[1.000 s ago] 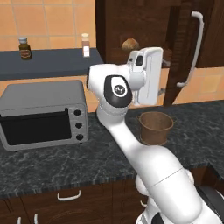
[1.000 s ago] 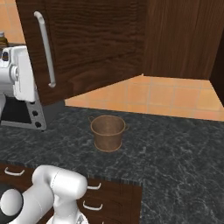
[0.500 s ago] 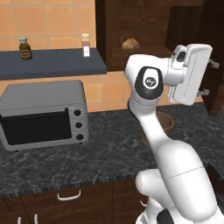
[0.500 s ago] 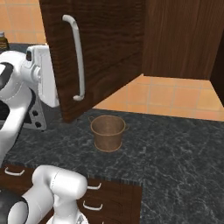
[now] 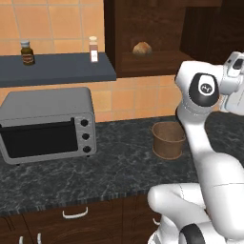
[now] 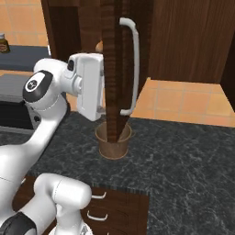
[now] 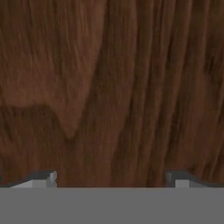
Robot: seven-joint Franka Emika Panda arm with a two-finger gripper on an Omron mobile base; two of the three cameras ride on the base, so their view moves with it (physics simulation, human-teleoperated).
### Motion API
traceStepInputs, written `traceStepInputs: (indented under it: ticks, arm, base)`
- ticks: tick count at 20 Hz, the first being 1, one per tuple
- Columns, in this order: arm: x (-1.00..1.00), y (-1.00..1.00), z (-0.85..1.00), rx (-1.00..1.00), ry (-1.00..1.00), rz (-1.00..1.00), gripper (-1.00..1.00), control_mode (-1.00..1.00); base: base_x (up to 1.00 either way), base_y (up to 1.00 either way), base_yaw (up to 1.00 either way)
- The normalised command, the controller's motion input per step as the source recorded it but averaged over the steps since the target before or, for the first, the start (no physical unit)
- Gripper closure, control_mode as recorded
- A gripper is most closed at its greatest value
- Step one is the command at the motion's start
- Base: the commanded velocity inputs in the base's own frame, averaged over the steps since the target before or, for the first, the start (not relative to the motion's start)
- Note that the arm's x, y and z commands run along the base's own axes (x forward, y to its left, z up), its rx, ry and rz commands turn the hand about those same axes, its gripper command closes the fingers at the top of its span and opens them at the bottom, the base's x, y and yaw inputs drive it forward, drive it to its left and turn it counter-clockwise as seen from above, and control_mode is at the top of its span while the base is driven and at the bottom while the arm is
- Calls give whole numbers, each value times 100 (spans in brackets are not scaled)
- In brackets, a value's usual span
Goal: Open the cabinet, pick up the bread from the cabinet and place it in the basket. Then move the basket to the dining counter.
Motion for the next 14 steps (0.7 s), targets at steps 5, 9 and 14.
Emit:
traceStepInputs:
  ticks: [5,9,14]
  arm:
    - [-9,-51,0,1,0,1,-100,-100]
    - [-1,47,0,-6,0,0,-100,-100]
    - [4,95,-9,-3,-1,0,-100,-100]
  base:
    - [0,0,0]
    - [0,0,0]
    - [0,0,0]
